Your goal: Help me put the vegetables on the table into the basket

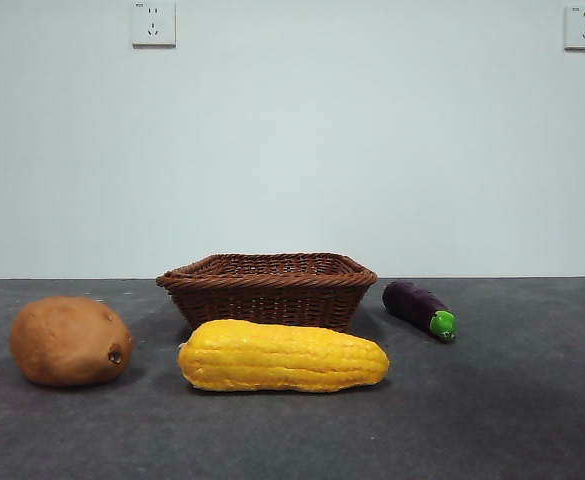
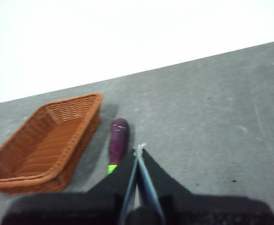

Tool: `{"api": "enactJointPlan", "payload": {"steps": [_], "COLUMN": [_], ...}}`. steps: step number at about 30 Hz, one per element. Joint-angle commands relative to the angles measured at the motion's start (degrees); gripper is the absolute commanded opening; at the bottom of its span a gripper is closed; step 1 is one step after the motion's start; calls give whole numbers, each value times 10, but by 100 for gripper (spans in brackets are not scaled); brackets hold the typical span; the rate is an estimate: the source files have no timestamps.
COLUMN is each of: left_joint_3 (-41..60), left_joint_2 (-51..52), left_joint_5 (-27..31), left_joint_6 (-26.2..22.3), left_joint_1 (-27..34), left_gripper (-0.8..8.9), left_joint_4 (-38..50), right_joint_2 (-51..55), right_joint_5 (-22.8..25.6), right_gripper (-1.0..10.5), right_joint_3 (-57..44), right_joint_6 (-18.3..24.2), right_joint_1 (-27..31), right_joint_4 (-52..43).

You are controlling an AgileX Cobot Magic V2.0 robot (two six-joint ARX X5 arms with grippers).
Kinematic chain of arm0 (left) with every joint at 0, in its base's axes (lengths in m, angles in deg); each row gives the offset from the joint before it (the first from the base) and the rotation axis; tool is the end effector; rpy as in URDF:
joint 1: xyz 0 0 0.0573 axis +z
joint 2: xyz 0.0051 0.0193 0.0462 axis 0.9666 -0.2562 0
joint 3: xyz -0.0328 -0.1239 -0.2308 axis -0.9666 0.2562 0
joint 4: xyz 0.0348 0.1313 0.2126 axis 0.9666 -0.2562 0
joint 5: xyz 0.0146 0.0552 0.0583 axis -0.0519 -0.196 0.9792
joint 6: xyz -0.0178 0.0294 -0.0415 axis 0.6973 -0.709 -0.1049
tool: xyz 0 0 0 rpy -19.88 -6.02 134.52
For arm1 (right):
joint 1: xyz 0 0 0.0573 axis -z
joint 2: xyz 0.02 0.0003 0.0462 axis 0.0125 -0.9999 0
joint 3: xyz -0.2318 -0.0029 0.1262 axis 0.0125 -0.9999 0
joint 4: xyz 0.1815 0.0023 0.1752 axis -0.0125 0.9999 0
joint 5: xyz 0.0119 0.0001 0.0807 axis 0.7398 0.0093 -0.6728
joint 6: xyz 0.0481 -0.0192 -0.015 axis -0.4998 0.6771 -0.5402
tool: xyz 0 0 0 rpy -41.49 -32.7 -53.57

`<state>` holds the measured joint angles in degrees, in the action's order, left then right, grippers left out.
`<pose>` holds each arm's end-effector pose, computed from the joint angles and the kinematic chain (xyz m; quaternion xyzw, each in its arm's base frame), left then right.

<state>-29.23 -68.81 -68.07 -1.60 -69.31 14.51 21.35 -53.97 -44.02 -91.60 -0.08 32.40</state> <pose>0.0922 0.0048 0.1947 -0.0865 0.1173 -0.0210 0.9891 0.0884 0.0067 0.2160 0.1196 0.0751 0.0934 0.9856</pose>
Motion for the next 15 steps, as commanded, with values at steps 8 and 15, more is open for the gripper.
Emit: {"api": "enactJointPlan", "payload": {"steps": [8,15], "left_joint_3": [-147,-251], "left_joint_2": [-93,-157], "left_joint_5": [-93,-135], "left_joint_6": [-10,-68], "left_joint_1": [1,1], "left_gripper": [-6,-6], "left_joint_4": [-85,-198], "right_joint_2": [-154,-239], "right_joint_5": [-92,-127], "right_gripper": [-10,-10], "right_joint_3": [191,319], "right_joint_6": [65,141], "right_joint_1": [0,0], "right_joint_4": [178,308]}}
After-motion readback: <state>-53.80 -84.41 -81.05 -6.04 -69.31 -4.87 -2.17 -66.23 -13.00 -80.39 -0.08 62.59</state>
